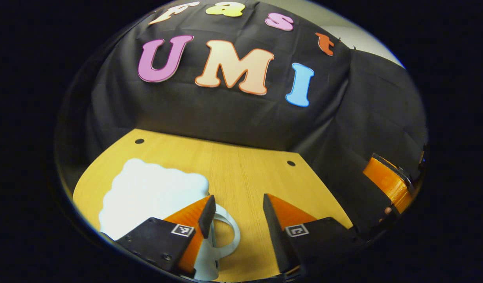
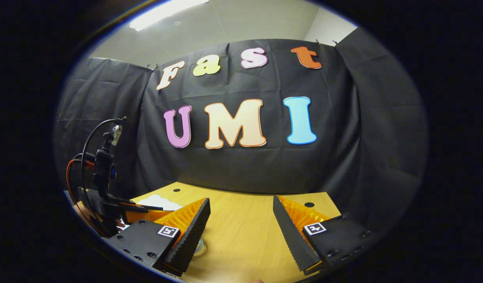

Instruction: First open the suitcase, pack the skin care products into it, and then close the suitcase.

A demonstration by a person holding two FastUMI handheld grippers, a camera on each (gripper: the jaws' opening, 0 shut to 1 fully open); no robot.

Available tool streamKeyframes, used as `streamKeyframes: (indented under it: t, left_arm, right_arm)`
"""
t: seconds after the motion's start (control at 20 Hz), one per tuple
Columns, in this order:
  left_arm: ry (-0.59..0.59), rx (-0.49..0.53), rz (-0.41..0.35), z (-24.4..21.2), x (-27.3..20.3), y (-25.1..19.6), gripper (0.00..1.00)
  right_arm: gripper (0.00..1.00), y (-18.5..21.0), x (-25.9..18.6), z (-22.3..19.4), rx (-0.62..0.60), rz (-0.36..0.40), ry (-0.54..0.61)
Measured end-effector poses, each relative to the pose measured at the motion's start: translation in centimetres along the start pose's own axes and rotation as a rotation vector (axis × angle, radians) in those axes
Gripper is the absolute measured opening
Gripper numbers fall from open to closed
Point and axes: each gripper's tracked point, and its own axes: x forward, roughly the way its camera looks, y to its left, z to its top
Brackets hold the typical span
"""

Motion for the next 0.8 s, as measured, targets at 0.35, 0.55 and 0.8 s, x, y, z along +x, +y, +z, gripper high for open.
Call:
streamKeyframes:
  t: [0.35,0.55,0.8]
  left_arm:
    - [-0.321,0.249,0.227,11.8,-5.4,3.3,0.95]
    - [-0.389,0.227,0.19,14.3,-7.1,3.1,0.94]
    - [-0.391,0.227,0.134,14.5,-8.4,3.0,0.95]
  right_arm:
    - [0.98,0.8,0.0,7.6,0.02,-0.082,-0.178]
    - [0.96,2.5,-1.3,10.4,-0.015,-0.125,-0.247]
    - [0.98,3.6,-3.4,12.2,-0.05,-0.189,-0.294]
